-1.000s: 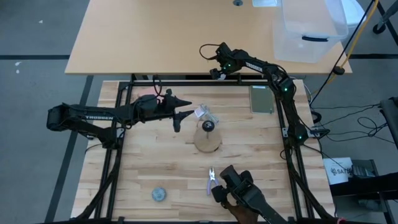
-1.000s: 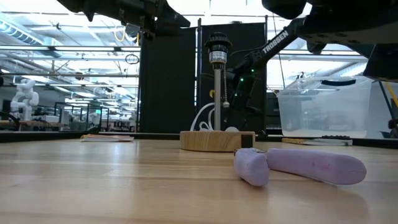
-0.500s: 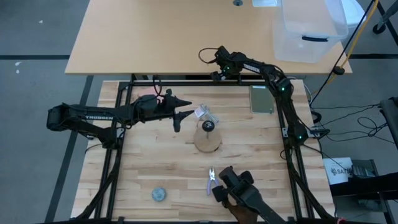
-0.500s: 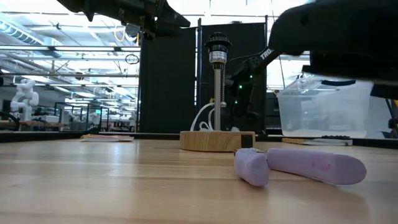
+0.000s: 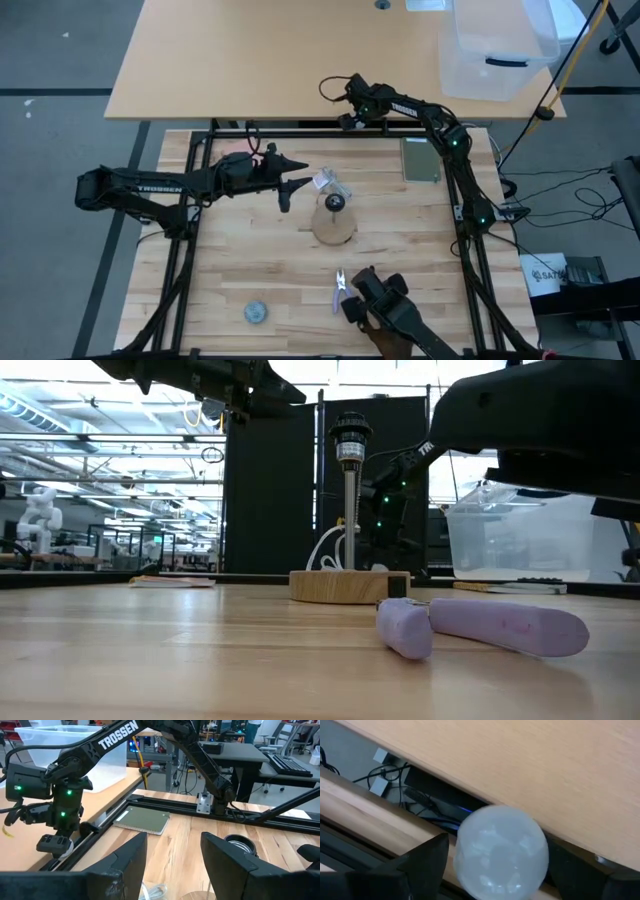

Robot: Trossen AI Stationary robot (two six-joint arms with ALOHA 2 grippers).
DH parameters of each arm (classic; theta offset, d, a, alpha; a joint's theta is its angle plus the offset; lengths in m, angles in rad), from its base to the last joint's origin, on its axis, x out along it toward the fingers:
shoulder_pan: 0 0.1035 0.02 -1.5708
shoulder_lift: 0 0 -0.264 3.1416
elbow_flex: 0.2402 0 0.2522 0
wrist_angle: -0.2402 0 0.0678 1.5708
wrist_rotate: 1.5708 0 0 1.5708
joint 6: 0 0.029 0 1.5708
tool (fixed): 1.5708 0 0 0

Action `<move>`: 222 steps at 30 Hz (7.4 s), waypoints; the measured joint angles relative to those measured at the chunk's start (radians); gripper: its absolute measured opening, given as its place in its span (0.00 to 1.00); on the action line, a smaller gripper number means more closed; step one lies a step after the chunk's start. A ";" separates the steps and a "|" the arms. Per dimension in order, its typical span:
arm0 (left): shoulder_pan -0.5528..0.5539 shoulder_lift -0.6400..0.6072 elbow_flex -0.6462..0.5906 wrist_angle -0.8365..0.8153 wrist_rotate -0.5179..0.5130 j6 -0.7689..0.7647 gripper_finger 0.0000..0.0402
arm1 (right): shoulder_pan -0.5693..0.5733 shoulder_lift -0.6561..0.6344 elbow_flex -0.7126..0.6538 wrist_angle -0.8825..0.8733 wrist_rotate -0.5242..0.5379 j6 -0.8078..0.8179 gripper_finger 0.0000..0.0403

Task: Screw lightbulb
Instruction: Insert the lightbulb on the lamp

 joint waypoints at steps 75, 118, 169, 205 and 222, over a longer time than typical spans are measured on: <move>0.000 0.000 0.000 -0.023 -0.027 -0.056 0.47 | 0.675 -0.765 0.002 -0.459 -0.240 -0.040 0.57; 0.000 0.000 0.000 -0.045 -0.027 -0.063 0.47 | 0.702 -0.422 0.396 -0.770 -0.290 -0.061 0.57; -0.081 0.026 0.000 0.031 0.080 0.052 0.47 | 0.720 -0.374 0.395 -0.719 -0.286 -0.131 0.57; -0.107 0.289 0.001 0.377 0.121 0.027 0.68 | 0.720 -0.374 0.395 -0.716 -0.289 -0.143 0.57; -0.107 0.306 0.001 0.392 0.083 0.050 0.33 | 0.729 -0.375 0.395 -0.716 -0.285 -0.154 0.57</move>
